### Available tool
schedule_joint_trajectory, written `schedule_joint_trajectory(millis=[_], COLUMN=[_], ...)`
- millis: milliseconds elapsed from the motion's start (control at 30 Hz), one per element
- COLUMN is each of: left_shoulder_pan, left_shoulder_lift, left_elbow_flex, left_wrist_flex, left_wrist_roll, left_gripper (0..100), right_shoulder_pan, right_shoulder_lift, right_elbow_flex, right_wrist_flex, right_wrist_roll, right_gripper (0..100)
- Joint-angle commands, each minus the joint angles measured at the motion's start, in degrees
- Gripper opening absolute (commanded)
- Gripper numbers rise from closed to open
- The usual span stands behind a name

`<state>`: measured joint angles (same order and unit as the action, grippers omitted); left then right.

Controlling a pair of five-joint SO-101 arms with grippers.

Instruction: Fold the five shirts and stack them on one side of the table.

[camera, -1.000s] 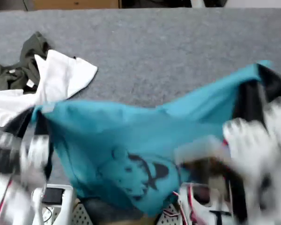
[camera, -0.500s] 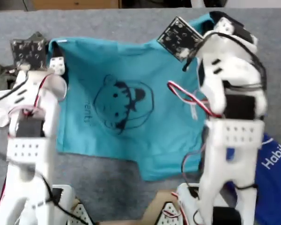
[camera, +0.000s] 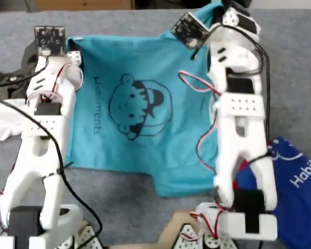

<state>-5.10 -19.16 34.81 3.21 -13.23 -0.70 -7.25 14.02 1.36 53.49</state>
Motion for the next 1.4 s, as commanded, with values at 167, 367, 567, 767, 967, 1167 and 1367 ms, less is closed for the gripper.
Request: schedule_joint_trajectory(millis=[167,367,567,767,967,1167,1367], left_shoulder_pan=[-5.80,-6.07,-6.15,-5.54,-6.07,-4.84,-3.43], left_shoulder_lift=[1.71,1.71,1.98,1.63,1.54,1.54,1.63], left_elbow_flex=[-7.91,-6.59,-5.98,-7.38,-7.65,-7.30,-5.45], left_wrist_flex=[-1.14,0.62,4.31,17.58,27.96,39.12,49.32], left_wrist_roll=[0.44,0.44,0.35,-8.79,-10.02,-10.90,-19.96], left_gripper=[2,2,2,2,2,2,2], right_shoulder_pan=[-2.68,-4.09,-3.82,-4.00,-3.65,-3.65,-3.65], right_shoulder_lift=[9.10,12.00,11.91,6.90,-4.00,-13.32,-21.93], right_elbow_flex=[-18.59,-22.11,-22.02,-22.02,-21.41,-15.16,-0.84], right_wrist_flex=[-2.02,-1.93,6.42,20.92,46.33,62.51,64.44], right_wrist_roll=[-1.05,-1.05,-1.05,-0.88,-0.79,-0.62,3.16], right_gripper=[0.5,0.4,0.4,0.4,0.4,0.4,0.4])
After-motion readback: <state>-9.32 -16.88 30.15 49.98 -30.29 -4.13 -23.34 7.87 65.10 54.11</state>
